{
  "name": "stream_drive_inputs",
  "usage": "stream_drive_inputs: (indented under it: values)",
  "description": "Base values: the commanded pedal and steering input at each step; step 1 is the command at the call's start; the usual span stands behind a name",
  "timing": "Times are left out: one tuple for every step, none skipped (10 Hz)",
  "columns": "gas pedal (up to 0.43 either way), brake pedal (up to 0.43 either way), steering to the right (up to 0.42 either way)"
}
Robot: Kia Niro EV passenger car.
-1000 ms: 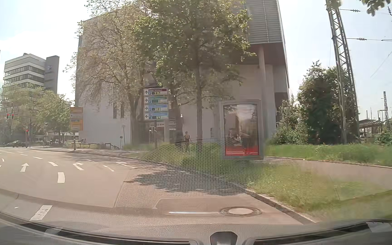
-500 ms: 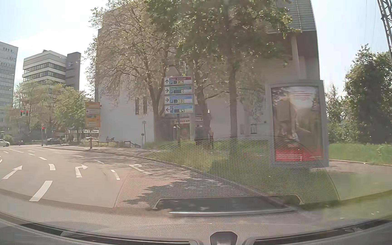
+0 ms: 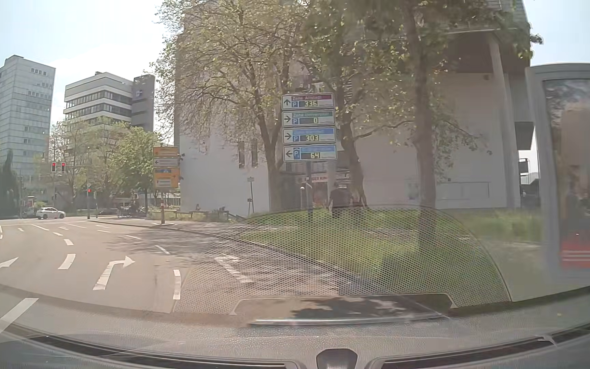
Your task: Follow the waypoints while adhering to traffic rules and regulations
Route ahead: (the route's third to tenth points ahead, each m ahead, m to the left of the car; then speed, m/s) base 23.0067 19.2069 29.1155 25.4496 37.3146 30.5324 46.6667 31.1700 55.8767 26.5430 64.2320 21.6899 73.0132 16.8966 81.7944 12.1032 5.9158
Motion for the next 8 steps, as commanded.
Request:
stream_drive_inputs:
  values:
    - [0.028,0.0,-0.142]
    - [0.028,0.0,-0.141]
    - [0.028,0.0,-0.14]
    - [0.028,0.0,-0.14]
    - [0.028,0.0,-0.14]
    - [0.028,0.0,-0.138]
    - [0.039,0.0,-0.137]
    - [0.039,0.0,-0.136]
